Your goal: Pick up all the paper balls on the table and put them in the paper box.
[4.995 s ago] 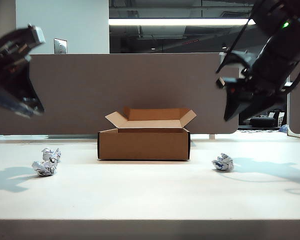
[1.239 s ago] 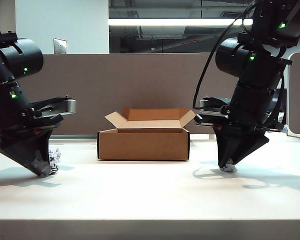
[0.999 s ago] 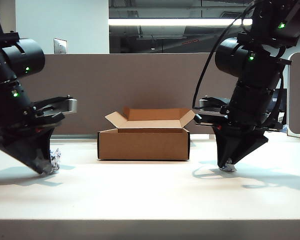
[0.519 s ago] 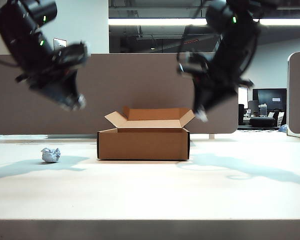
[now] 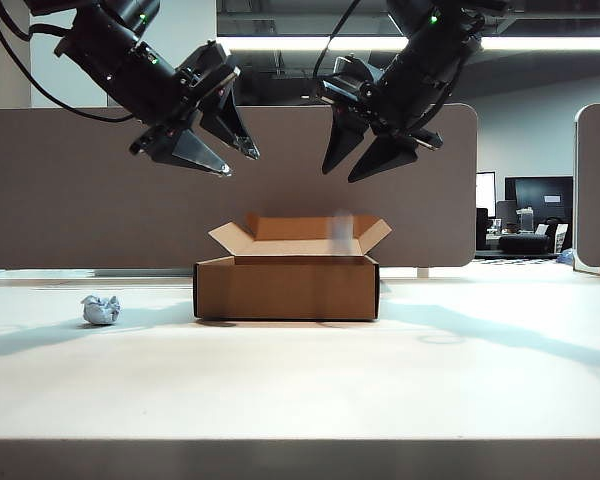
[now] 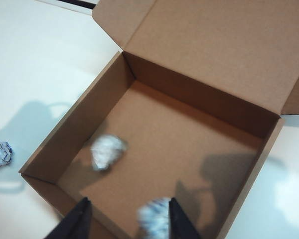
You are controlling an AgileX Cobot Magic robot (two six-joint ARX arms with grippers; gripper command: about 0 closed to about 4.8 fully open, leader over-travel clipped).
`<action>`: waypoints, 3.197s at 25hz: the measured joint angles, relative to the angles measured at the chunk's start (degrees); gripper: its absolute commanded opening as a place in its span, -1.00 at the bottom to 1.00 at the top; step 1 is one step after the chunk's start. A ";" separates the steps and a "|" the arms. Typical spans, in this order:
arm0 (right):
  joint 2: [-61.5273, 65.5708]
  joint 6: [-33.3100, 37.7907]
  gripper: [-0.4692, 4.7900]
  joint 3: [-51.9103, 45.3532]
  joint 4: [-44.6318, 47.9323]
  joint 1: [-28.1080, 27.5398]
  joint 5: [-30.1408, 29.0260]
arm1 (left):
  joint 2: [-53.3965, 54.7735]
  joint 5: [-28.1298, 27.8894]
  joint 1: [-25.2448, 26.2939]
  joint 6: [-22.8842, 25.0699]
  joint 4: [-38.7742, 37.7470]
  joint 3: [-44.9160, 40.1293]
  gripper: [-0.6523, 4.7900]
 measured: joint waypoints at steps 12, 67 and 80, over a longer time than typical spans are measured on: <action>-0.04 -2.10 0.26 0.04 -2.86 -0.63 6.03 | 0.20 -29.33 1.07 10.91 -17.66 0.00 0.12; -1.38 -5.66 0.18 0.17 -13.79 -3.78 11.50 | 12.74 -25.35 3.48 4.79 -25.75 15.19 -0.40; -1.97 -5.66 0.19 0.17 -14.40 -4.66 11.50 | 13.03 -6.82 -3.02 -1.44 -18.51 22.27 0.26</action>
